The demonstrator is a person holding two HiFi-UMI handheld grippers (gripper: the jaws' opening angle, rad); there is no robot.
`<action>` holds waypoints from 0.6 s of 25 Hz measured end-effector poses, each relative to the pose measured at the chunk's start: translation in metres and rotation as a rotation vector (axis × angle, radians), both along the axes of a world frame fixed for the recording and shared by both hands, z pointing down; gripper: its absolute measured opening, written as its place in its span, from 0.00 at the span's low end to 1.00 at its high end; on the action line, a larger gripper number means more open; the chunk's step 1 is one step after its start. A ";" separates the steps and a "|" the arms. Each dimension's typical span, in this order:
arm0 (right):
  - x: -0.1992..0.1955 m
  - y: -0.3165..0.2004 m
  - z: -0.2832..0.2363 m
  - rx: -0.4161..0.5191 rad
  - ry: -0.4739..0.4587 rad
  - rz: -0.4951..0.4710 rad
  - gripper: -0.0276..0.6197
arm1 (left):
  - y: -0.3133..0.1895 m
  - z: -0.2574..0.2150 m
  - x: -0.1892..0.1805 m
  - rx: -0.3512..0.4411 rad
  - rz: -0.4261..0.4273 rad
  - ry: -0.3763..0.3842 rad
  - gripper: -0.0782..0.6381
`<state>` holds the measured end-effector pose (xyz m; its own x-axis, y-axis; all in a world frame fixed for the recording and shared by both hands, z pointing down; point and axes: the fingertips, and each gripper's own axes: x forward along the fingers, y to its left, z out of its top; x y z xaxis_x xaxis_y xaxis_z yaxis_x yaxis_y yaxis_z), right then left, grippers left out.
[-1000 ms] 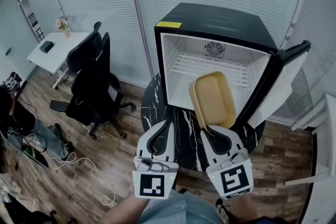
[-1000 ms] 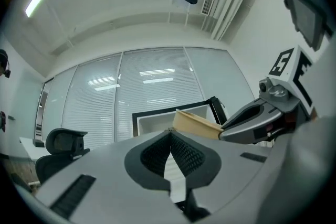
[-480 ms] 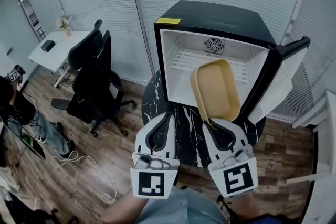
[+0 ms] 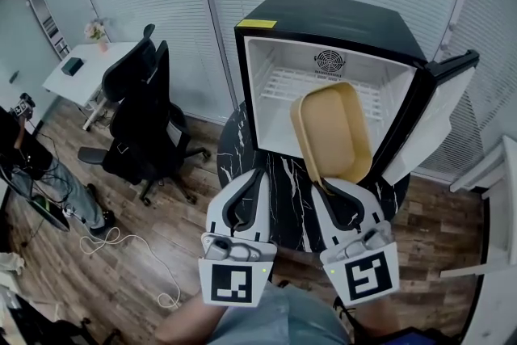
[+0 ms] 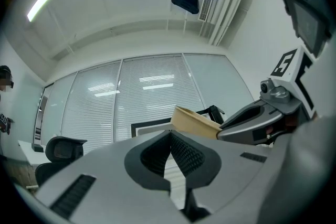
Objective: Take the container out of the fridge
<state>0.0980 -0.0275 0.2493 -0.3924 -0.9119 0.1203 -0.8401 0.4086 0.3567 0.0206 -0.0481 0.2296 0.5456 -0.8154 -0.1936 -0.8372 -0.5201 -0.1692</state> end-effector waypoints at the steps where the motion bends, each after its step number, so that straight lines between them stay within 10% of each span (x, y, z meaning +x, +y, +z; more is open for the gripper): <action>1: 0.000 0.000 0.001 -0.002 0.002 -0.001 0.09 | 0.000 0.001 0.000 -0.002 0.000 -0.001 0.13; 15: 0.001 -0.001 0.003 0.001 0.004 -0.014 0.10 | -0.001 0.004 0.004 -0.005 0.008 -0.004 0.13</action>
